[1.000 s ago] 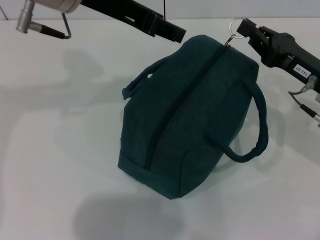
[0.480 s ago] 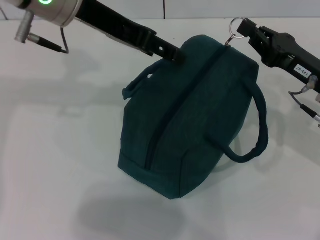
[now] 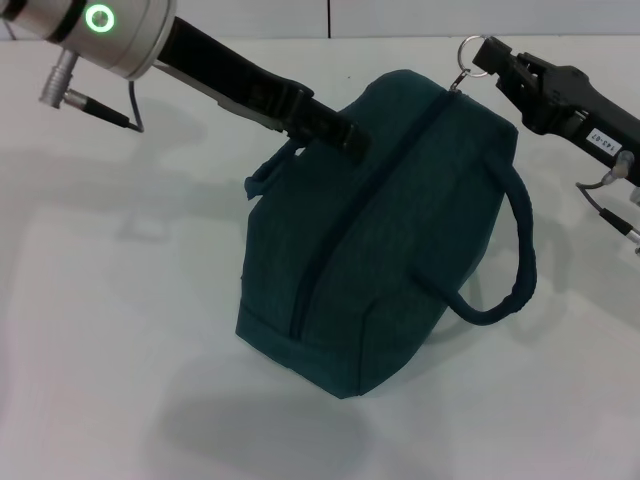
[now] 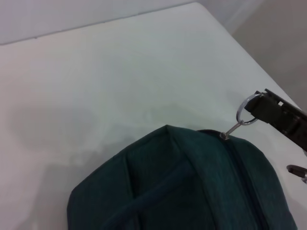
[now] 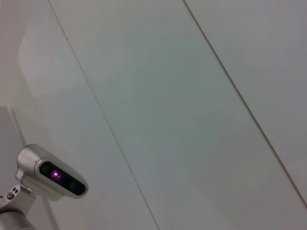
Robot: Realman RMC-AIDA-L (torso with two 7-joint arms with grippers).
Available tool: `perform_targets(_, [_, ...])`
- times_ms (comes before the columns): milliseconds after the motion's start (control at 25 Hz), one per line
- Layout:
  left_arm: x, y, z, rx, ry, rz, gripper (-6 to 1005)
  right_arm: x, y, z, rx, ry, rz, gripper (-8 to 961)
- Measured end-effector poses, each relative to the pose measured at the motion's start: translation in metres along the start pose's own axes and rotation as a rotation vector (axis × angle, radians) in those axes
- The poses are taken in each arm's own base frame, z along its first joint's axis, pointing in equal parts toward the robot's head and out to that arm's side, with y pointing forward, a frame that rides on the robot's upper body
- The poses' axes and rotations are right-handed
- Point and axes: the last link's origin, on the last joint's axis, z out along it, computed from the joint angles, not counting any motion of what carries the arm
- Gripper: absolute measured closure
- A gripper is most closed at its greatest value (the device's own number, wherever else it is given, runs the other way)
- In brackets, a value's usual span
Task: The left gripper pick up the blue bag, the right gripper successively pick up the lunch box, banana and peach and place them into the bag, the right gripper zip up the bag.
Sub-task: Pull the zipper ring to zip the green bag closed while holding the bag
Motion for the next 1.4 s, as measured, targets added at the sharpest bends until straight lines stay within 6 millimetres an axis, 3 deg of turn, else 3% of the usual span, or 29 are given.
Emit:
perform_targets(480, [-0.002,0.001,0.004,-0.003,-0.018,0.065,372,0.001,0.0,-0.001,0.002,0.0,0.002,939])
perform_targets(680, [-0.003,0.001,0.005,-0.006,-0.023,0.062,577,0.001,0.0,-0.001,0.002,0.0,0.002,939])
perform_targets(800, [-0.003,0.001,0.005,-0.009,-0.019,0.061,820,0.001,0.0,-0.001,0.002,0.0,0.002,939])
perform_targets(1000, [-0.003,0.001,0.006,-0.013,-0.02,0.079,956,0.001,-0.001,-0.001,0.007,0.0,0.002,939])
perform_targets(1400, [-0.003,0.014,0.002,-0.132,0.015,0.135,958,0.008,-0.018,-0.011,0.14,0.031,0.033,939])
